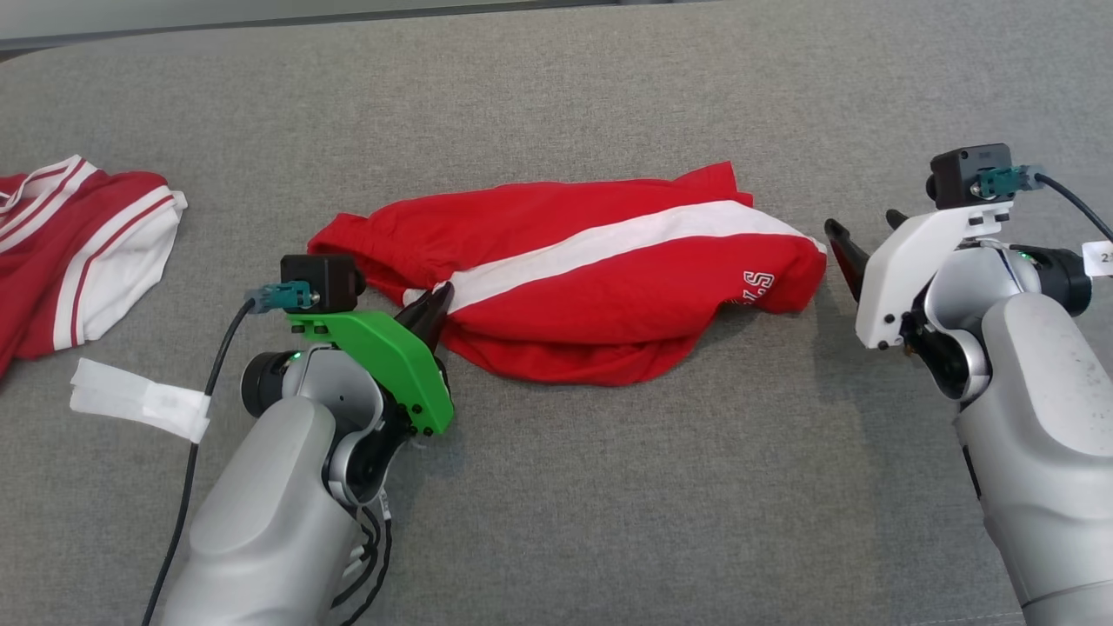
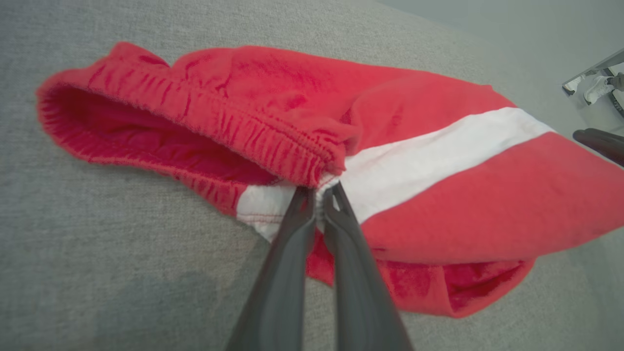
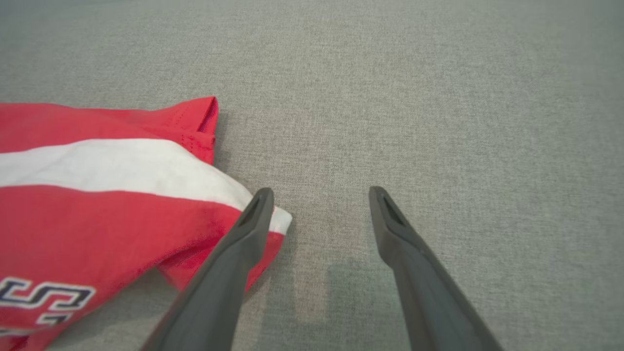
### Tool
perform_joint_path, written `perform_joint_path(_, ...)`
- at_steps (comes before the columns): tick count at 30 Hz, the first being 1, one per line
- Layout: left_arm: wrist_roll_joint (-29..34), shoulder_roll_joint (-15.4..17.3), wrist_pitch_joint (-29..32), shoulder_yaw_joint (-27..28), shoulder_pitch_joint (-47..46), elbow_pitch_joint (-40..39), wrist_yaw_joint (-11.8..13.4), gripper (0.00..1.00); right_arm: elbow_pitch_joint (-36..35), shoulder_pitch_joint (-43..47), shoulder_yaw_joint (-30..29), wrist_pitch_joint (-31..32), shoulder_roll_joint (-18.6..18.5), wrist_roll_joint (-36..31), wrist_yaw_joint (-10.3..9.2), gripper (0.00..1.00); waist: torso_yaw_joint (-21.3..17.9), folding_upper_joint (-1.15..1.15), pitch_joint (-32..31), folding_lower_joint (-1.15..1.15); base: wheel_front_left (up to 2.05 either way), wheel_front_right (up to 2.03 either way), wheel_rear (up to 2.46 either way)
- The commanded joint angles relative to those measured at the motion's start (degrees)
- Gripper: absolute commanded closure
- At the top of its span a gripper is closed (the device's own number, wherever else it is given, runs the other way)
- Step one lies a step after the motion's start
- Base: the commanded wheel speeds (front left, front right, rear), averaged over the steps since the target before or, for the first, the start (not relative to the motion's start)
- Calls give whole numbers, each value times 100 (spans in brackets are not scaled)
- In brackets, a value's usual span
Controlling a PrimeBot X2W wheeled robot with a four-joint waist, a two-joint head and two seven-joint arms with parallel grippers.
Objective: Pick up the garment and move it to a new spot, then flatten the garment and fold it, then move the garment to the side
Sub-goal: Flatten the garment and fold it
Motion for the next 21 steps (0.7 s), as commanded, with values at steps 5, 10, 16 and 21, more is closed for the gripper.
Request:
perform_joint_path(5,1,17,39,-47,104,-54,46,100,162,-100,-64,367,201,-77,-4,0,71,0,70,0,0,0,0)
perform_joint_path(10,6,6,66,-86,65,-64,63,100,264,-116,-123,604,302,-93,-4,0,110,0,112,0,0,0,0)
perform_joint_path(16,37,26,59,-113,10,-43,99,100,416,-150,-147,784,408,54,-4,29,148,0,157,0,0,0,0)
perform_joint_path(21,42,19,39,-140,-14,-24,112,100,498,-136,-118,931,441,193,-4,29,193,0,180,0,0,0,0)
